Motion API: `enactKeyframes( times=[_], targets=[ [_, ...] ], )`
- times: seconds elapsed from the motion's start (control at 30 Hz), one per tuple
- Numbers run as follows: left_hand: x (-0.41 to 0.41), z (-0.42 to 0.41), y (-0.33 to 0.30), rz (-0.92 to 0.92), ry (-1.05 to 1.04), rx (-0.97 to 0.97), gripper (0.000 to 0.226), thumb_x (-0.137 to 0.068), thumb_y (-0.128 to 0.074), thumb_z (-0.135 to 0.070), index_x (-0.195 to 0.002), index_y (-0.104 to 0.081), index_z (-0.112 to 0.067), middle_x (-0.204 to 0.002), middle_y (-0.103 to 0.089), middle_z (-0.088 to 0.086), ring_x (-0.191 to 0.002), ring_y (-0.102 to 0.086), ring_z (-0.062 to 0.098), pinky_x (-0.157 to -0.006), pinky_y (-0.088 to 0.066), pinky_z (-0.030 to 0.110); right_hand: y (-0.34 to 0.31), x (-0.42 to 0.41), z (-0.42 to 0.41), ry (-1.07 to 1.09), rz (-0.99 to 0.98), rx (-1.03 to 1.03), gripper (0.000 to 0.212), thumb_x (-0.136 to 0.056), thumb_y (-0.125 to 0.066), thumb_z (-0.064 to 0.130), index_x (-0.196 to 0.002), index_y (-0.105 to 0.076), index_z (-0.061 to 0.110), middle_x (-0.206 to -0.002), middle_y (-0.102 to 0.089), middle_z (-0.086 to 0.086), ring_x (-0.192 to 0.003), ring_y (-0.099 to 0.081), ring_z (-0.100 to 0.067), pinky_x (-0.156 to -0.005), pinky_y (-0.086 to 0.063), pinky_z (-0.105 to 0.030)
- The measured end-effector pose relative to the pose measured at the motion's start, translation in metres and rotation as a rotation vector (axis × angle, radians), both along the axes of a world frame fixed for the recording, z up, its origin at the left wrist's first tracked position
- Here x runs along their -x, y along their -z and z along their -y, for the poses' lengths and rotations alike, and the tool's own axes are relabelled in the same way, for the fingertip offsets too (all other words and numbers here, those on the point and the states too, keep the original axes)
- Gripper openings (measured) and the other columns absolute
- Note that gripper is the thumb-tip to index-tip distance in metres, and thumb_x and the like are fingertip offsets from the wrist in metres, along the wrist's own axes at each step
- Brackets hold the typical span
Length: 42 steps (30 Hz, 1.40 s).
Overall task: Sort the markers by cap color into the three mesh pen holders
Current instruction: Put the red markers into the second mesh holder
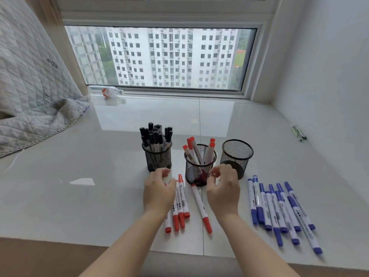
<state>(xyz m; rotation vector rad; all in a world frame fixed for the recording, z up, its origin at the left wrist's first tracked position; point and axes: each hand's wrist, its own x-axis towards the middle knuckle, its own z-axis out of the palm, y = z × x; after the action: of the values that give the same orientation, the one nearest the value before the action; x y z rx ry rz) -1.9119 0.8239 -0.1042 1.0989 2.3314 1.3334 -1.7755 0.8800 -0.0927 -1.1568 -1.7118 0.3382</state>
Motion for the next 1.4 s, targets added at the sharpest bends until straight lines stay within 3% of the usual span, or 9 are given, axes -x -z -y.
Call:
enactKeyframes(
  times=[0.13,0.23,0.4,0.63,0.93,1.2,1.3,1.4],
  targets=[
    [-0.002,0.006,0.016,-0.037,-0.056,0.299,0.040,-0.085,-0.054,-0.036,-0.121,-0.050,-0.020,-0.123,-0.046,0.009,-0.119,-0.038,0.026,-0.099,-0.032,0.033,0.024,-0.003,0.016,-0.038,0.134,0.310,0.004,-0.083,-0.054,0.010,-0.085,-0.052,0.013,-0.083,-0.052,0.000,-0.085,-0.052,-0.025,-0.066,-0.034,-0.029],
    [-0.012,0.009,0.024,-0.106,-0.035,0.401,0.048,-0.082,-0.054,-0.045,-0.123,-0.046,-0.021,-0.126,-0.040,0.009,-0.122,-0.035,0.028,-0.101,-0.031,0.037,0.039,0.000,0.023,0.014,0.360,0.460,0.018,-0.089,-0.048,0.027,-0.098,-0.050,0.013,-0.103,-0.057,-0.005,-0.101,-0.049,-0.025,-0.080,-0.036,-0.032],
    [-0.016,0.014,0.030,-0.208,-0.030,0.418,0.049,-0.083,-0.051,-0.046,-0.123,-0.044,-0.019,-0.124,-0.040,0.008,-0.119,-0.038,0.028,-0.098,-0.031,0.037,0.047,0.014,0.030,0.040,0.584,0.432,0.031,-0.094,-0.038,0.037,-0.112,-0.052,0.015,-0.119,-0.056,-0.003,-0.111,-0.047,-0.024,-0.090,-0.035,-0.034],
    [-0.003,0.021,0.031,-0.235,0.007,0.416,0.054,-0.084,-0.050,-0.051,-0.126,-0.041,-0.017,-0.124,-0.041,0.009,-0.118,-0.040,0.028,-0.097,-0.033,0.037,0.045,0.040,0.026,-0.023,0.591,0.482,0.047,-0.088,-0.043,0.054,-0.110,-0.052,0.014,-0.118,-0.055,-0.007,-0.114,-0.045,-0.027,-0.092,-0.035,-0.038],
    [0.023,0.033,0.021,-0.238,0.119,0.512,0.045,-0.090,-0.042,-0.019,-0.132,-0.035,-0.006,-0.129,-0.040,0.015,-0.119,-0.040,0.031,-0.097,-0.034,0.038,0.044,0.048,0.022,-0.007,0.674,0.439,0.038,-0.089,-0.043,0.036,-0.114,-0.048,0.009,-0.120,-0.051,-0.009,-0.116,-0.044,-0.028,-0.089,-0.037,-0.038],
    [0.025,0.027,0.009,-0.300,0.147,0.639,0.036,-0.089,-0.050,-0.022,-0.118,-0.044,-0.001,-0.122,-0.054,0.015,-0.110,-0.054,0.032,-0.086,-0.043,0.035,0.037,0.038,0.014,-0.163,0.757,0.482,0.033,-0.087,-0.045,0.031,-0.108,-0.050,0.007,-0.114,-0.052,-0.011,-0.111,-0.046,-0.030,-0.083,-0.037,-0.037],
    [0.028,0.027,0.010,-0.310,0.151,0.650,0.034,-0.087,-0.053,-0.022,-0.114,-0.046,-0.003,-0.117,-0.057,0.013,-0.105,-0.057,0.031,-0.080,-0.043,0.033,0.038,0.027,0.019,-0.200,0.650,0.451,0.027,-0.084,-0.050,0.028,-0.098,-0.054,0.006,-0.104,-0.057,-0.011,-0.100,-0.051,-0.030,-0.074,-0.035,-0.034],
    [0.030,0.032,0.011,-0.284,0.133,0.602,0.028,-0.088,-0.051,-0.022,-0.110,-0.047,-0.005,-0.111,-0.060,0.012,-0.099,-0.058,0.031,-0.071,-0.037,0.030,0.038,0.019,0.026,-0.191,0.401,0.449,0.016,-0.084,-0.054,0.023,-0.084,-0.053,0.007,-0.087,-0.057,-0.011,-0.083,-0.051,-0.029,-0.063,-0.029,-0.031]
  ],
)
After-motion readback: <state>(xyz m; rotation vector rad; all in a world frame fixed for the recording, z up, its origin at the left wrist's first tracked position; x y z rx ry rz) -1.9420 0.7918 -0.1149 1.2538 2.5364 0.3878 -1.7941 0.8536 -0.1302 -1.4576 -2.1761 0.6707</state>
